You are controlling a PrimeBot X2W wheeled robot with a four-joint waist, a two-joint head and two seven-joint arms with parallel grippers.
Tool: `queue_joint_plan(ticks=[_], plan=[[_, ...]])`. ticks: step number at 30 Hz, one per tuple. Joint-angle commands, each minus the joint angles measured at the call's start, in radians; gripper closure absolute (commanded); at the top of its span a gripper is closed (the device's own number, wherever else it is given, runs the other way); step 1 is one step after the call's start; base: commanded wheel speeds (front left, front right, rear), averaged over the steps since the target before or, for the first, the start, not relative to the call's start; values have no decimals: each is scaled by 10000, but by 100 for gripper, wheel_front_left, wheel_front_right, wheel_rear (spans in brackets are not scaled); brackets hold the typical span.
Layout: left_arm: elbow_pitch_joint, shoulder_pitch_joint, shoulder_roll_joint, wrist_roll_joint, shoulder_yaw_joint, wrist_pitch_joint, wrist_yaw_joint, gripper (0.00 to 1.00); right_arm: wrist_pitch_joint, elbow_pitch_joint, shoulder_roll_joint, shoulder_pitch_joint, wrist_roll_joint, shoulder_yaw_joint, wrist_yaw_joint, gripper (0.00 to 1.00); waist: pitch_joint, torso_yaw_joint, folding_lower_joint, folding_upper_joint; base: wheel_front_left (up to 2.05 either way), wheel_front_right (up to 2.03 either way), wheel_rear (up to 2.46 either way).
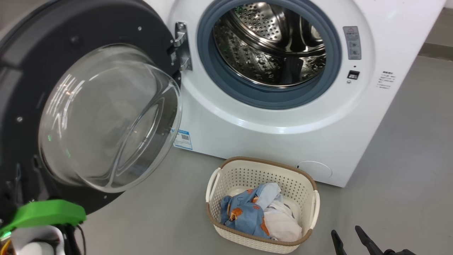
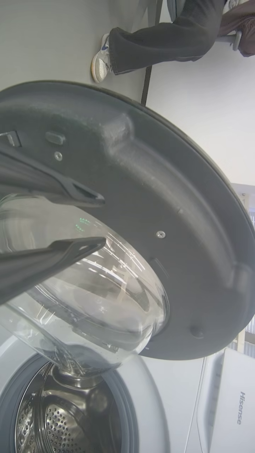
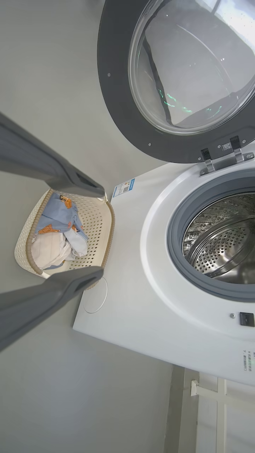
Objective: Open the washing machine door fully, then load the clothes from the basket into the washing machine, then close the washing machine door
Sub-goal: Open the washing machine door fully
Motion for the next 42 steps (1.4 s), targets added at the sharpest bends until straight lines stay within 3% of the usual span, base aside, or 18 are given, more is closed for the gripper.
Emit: queue_joint_plan(ticks=[1,3,4,8,11,26,34,42], plan=[[-777,74,170,70,176,-62,-49,53,-120,-215,-112,-276,27,271,62,0,-60,-159,0,-1,0,0,0],[-1471,387,65,124,2,-36,-42,13,-120,-236,-123,-314,27,285,62,0,-93,-280,0,-1,0,0,0],[-1821,531,18,136,-90,17,-39,0,-120,-245,-134,-331,24,297,62,0,-98,-345,0,-1,0,0,0],[-3213,1060,-115,258,-598,255,-96,0,-120,-296,-168,-415,-12,320,62,0,-83,-672,0,-1,0,0,0],[-3878,1581,-63,517,-1151,252,-408,0,-120,-427,-138,-491,-125,289,62,0,-41,-1106,0,-1,0,0,0],[-2644,3318,-101,754,-1475,-51,-1167,0,-120,-1036,-85,-739,-423,417,62,0,-49,-3188,0,-1,0,0,0],[-2276,3928,-446,756,-1111,-60,-1716,0,-120,-1223,-63,-556,-492,298,62,0,-49,-3699,0,-1,0,0,0],[-2010,4127,-564,1049,-761,-61,-1680,0,-120,-1285,-31,-476,-493,246,62,0,-45,-3897,0,-1,0,0,0]])
